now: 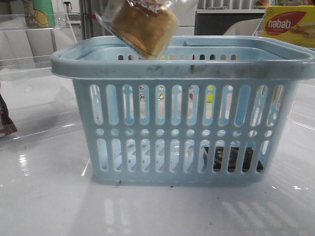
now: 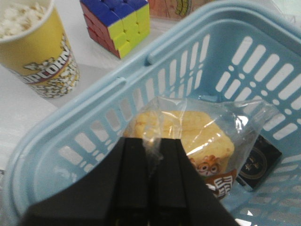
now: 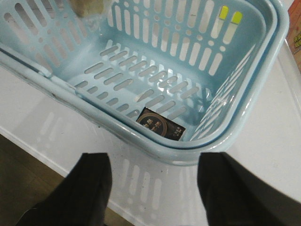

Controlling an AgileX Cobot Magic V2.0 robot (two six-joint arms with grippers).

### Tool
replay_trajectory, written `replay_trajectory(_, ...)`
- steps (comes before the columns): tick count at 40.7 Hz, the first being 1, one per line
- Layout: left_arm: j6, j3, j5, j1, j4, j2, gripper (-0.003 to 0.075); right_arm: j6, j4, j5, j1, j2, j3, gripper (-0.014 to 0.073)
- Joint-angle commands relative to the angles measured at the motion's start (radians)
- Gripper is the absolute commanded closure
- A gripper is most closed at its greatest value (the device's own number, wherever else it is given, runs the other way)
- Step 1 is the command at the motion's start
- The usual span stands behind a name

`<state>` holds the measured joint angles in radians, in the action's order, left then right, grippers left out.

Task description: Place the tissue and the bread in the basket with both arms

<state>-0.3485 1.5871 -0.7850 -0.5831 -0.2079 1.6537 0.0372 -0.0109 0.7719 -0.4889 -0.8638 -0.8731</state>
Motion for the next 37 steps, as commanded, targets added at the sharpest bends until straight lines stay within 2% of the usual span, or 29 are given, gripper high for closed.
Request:
replay_trajectory(1,-0.02,0.031,0.051,-0.022,-0.013,-0.005,0.0627,-0.01,0.011,-0.064,-0.001,0.008,-0.028,0.0084)
replay_trajectory(5,-0.027,0.031,0.053,-0.031,-0.013,0.027,0.0601,-0.01,0.011,-0.064,-0.001,0.008,-0.028,0.0084)
replay_trajectory(7,-0.041,0.031,0.057,-0.031,-0.013,0.039,0.0554,-0.01,0.011,-0.064,-0.001,0.008,-0.028,0.0084)
replay_trajectory(12,-0.042,0.033,0.057,-0.031,-0.013,0.048,0.0337,-0.01,0.011,-0.064,-0.001,0.008,-0.028,0.0084)
replay_trajectory(16,-0.042,0.035,0.053,-0.031,-0.013,0.027,0.0248,-0.01,0.011,-0.064,-0.001,0.008,-0.028,0.0084)
replay_trajectory(26,-0.035,0.021,-0.006,-0.031,-0.029,-0.131,0.0288,-0.01,0.011,-0.068,-0.001,0.008,-0.028,0.0084)
replay_trajectory(29,-0.035,-0.037,-0.004,-0.031,-0.078,-0.197,0.0299,-0.01,0.011,-0.067,-0.001,0.008,-0.028,0.0084)
replay_trajectory(37,-0.041,-0.265,0.026,-0.041,-0.072,-0.409,0.0316,-0.01,0.011,-0.068,-0.001,0.008,-0.028,0.0084)
